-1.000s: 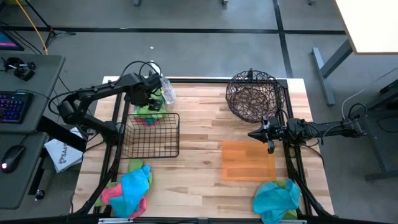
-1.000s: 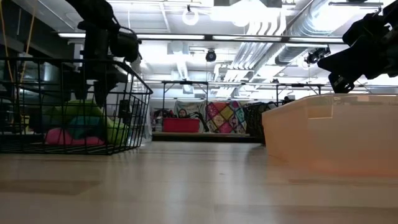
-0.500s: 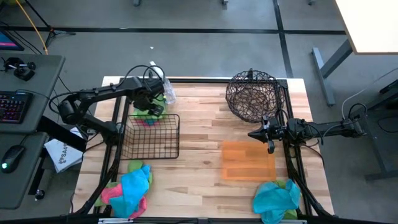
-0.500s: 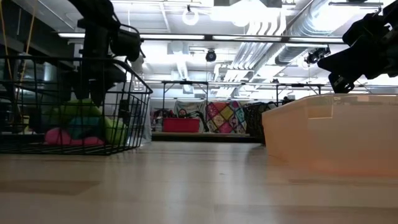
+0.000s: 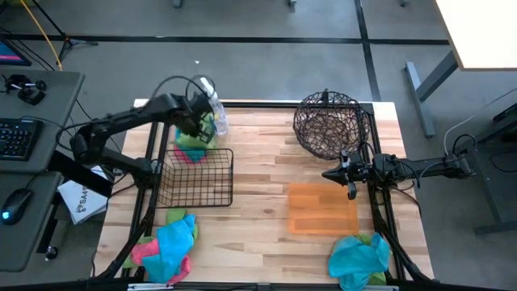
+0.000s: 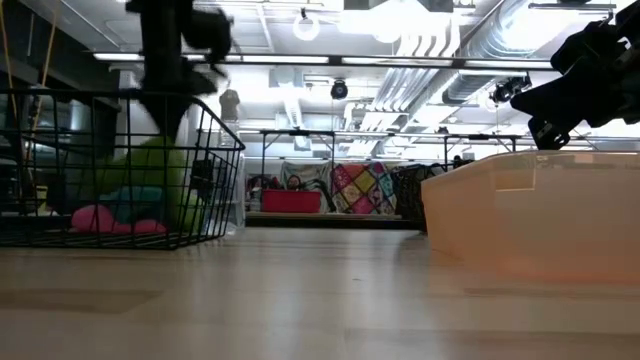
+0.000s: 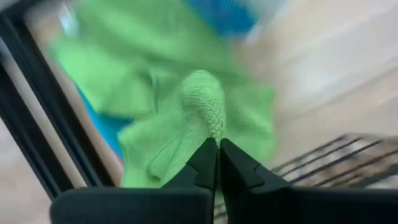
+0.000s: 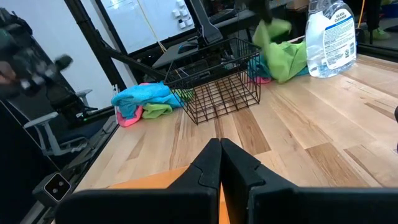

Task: Sort microfiber towel by color & place in baskets
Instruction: Put the top green microfiber towel into the orange bin

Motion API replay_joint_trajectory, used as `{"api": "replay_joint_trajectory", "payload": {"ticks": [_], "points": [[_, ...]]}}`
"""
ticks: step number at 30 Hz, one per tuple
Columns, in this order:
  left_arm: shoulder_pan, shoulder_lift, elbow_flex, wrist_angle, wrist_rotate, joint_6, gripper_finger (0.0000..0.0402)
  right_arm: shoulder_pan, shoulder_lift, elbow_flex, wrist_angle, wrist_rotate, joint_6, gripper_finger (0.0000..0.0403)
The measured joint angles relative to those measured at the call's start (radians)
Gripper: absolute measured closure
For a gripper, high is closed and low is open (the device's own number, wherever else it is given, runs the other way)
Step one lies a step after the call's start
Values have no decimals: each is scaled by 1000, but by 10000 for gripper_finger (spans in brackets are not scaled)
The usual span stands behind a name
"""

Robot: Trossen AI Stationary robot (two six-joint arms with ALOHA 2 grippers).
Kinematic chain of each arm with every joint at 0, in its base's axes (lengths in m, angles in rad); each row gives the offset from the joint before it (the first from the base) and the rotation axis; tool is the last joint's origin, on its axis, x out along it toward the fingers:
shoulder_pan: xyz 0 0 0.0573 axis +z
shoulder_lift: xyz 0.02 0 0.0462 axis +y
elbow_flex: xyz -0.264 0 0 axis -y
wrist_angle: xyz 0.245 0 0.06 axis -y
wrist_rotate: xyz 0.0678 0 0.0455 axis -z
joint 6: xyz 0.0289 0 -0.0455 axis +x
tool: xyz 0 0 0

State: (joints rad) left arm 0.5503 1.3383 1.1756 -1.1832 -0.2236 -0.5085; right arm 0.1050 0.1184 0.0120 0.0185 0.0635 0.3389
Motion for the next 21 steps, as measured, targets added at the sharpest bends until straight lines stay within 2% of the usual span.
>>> {"api": "replay_joint_trajectory", "payload": {"ticks": [10, 17, 21], "points": [[-29, -56, 415, -34, -44, 91, 401, 0, 0, 0, 0, 0, 0, 402], [-107, -60, 737, -21, 38, 171, 401, 0, 0, 0, 0, 0, 0, 402], [-183, -61, 842, 67, 109, 150, 401, 0, 0, 0, 0, 0, 0, 402]]}}
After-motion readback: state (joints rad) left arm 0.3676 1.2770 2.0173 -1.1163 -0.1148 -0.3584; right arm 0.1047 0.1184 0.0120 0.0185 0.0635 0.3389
